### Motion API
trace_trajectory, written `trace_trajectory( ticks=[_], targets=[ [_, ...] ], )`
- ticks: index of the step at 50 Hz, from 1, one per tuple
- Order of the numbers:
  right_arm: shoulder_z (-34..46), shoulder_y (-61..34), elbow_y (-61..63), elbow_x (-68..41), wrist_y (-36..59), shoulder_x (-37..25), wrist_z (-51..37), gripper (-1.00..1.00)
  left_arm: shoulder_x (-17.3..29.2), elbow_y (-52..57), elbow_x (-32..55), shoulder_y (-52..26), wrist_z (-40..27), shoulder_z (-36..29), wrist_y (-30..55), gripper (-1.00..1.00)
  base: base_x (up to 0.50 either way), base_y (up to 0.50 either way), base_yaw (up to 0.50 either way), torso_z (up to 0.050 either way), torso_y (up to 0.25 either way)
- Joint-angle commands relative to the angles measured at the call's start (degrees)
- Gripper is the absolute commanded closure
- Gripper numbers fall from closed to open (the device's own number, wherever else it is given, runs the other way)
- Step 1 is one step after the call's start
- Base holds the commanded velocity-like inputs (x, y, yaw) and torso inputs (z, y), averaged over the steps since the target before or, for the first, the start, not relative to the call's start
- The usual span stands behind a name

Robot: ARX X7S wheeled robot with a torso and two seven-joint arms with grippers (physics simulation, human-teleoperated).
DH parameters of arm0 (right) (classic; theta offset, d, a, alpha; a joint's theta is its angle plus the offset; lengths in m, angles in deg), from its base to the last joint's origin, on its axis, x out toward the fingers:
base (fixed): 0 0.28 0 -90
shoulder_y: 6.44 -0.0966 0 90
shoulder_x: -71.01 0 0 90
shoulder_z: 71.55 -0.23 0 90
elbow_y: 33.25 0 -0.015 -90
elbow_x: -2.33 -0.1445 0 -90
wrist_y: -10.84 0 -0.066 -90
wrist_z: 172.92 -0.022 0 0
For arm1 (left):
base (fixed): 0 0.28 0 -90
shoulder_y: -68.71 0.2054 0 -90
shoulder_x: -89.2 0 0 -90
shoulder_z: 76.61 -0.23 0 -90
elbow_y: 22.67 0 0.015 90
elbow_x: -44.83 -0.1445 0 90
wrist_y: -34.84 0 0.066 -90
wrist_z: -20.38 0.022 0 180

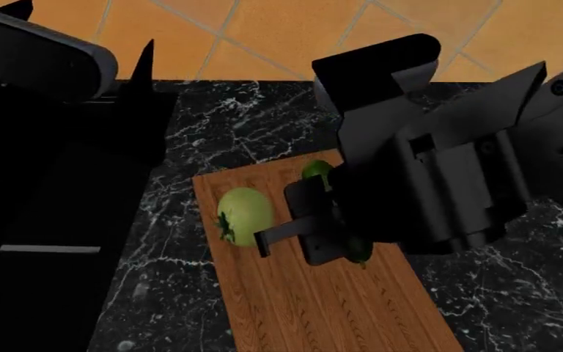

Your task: Pick the vegetables from the sink and place them on the cutting board.

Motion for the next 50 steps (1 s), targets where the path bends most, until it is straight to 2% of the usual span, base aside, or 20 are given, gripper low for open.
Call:
trace_trajectory(
  ticks=[1,50],
  targets=[
    [-0.7,1.7,0.6,1.5,0.6,1.1,1.6,1.00,-1.3,-1.5,1.7,-1.7,0.8,3.0,1.5,-1.00,0.00,0.00,0.00,0.000,0.000],
    [2.3,9.1,4.9,-1.4,-2.3,-1.7,-0.4,1.00,-0.6,-1.3,2.6,-1.3,-0.2,2.1,0.8,-1.00,0.00,0.00,0.00,0.000,0.000]
  ],
)
